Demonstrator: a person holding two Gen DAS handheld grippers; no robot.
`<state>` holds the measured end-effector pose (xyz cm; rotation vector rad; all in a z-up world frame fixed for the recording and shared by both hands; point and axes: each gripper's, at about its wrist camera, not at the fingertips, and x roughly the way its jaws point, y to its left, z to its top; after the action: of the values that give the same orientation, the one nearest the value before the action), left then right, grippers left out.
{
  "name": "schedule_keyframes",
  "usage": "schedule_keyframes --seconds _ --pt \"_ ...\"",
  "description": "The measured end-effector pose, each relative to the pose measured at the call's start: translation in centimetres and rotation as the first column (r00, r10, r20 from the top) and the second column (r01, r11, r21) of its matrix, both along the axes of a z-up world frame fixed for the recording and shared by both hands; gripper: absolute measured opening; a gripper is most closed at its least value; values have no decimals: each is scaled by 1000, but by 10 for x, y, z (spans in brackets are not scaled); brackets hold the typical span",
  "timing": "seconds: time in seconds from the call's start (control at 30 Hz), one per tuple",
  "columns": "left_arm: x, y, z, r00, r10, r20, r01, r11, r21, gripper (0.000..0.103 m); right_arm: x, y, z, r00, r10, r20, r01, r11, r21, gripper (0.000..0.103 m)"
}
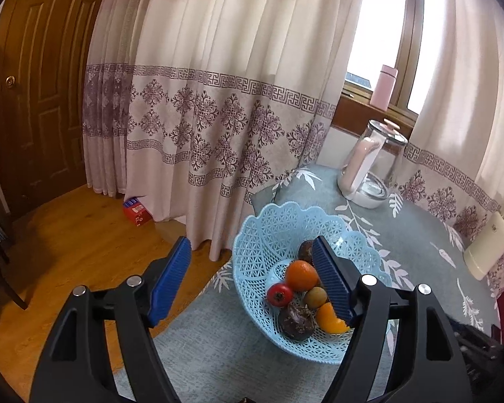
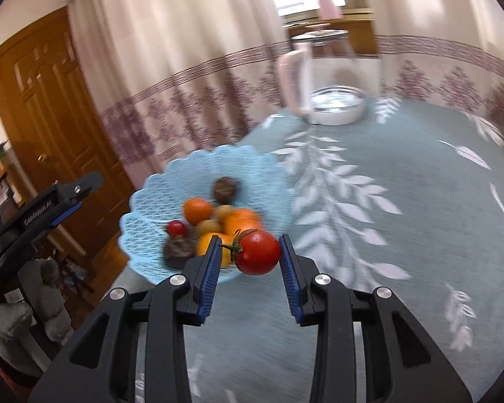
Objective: Organize fruits
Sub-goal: 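Carry the cherry tomato into the blue basket with the right gripper and release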
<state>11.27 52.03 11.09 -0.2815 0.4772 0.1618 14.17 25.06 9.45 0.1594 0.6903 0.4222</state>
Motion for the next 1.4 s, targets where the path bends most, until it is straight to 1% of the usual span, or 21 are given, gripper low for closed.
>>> schedule_keyframes --seconds 0.03,0.17,0.37,0.6,0.9,1.13,1.37,1.4 --pt "-1 2 1 1000 3 4 -3 1000 -3 77 0 12 0 1000 20 1 -20 1000 -7 35" --pt "-2 6 3 1000 21 9 -21 1000 -1 78 1 33 1 999 53 -3 -53 998 -16 35" --pt "-3 11 3 999 38 12 -38 999 7 78 1 46 1 998 68 -7 -68 997 -25 35" --pt "-4 10 6 998 53 23 -54 998 34 78 2 51 1 998 70 -7 -70 997 -29 35" --pt "-7 9 10 998 49 36 -51 998 42 78 0 54 6 998 69 7 -69 997 -32 35" --pt "-10 8 12 998 49 46 -51 997 53 78 2 57 3 998 65 -1 -65 997 -40 35" --pt "-11 12 14 997 52 51 -54 998 42 78 2 61 0 998 63 -6 -63 997 -49 35" --pt "-12 13 14 997 53 51 -55 998 41 78 3 61 -1 998 62 -8 -63 997 -49 36"
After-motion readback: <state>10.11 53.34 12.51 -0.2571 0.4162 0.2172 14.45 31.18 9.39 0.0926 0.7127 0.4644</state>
